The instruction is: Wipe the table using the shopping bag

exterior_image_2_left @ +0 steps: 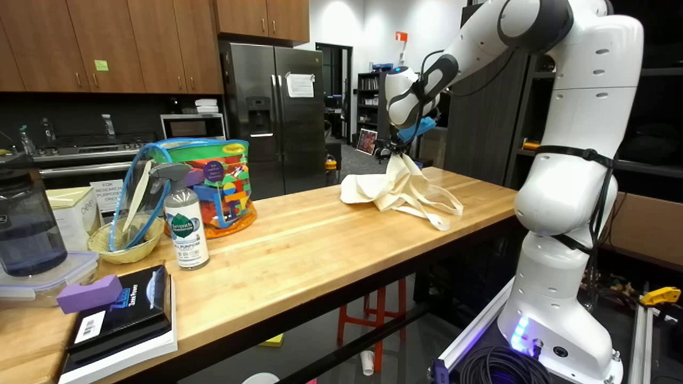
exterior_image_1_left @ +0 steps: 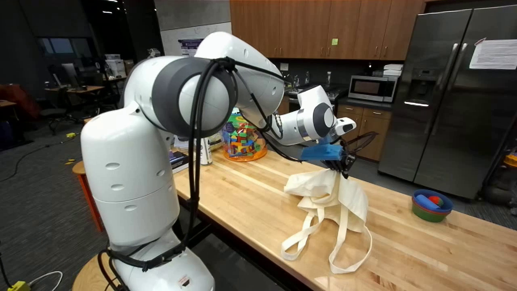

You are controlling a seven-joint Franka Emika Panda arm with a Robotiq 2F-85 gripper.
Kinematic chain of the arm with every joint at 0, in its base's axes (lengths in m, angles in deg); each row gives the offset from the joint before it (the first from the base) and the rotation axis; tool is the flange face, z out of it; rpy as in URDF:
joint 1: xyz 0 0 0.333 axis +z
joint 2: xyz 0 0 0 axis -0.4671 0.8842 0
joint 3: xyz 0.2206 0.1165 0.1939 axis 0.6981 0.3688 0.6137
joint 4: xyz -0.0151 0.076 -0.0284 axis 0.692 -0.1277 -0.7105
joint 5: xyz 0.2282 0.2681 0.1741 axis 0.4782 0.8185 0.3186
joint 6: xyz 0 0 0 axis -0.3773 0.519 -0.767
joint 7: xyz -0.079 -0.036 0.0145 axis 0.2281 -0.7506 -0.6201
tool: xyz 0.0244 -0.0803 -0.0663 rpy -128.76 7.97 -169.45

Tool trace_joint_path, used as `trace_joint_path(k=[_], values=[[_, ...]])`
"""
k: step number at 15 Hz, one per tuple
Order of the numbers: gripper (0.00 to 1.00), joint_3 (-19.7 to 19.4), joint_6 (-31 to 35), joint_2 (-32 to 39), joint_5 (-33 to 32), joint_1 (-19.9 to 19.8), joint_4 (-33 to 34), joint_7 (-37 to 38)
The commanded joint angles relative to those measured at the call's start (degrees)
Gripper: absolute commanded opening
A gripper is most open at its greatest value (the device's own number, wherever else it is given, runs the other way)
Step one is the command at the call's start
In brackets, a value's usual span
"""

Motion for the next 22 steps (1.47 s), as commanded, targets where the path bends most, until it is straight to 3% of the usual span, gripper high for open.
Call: trace_joint_path(k=[1,6,11,19,22], values=[[0.0,1.7,7.1,-4.1,4.1,1.4,-4.5,0.4],[0.0,5.2,12.6,-5.4,8.3,4.2,-6.0,-0.8],[0.0,9.2,13.9,-6.2,9.2,7.3,-5.1,-0.6],[0.0,15.8,14.1,-9.2,18.8,14.4,-5.9,-9.4],[0.0,17.6,10.8,-10.0,20.5,16.3,-6.6,-12.4]])
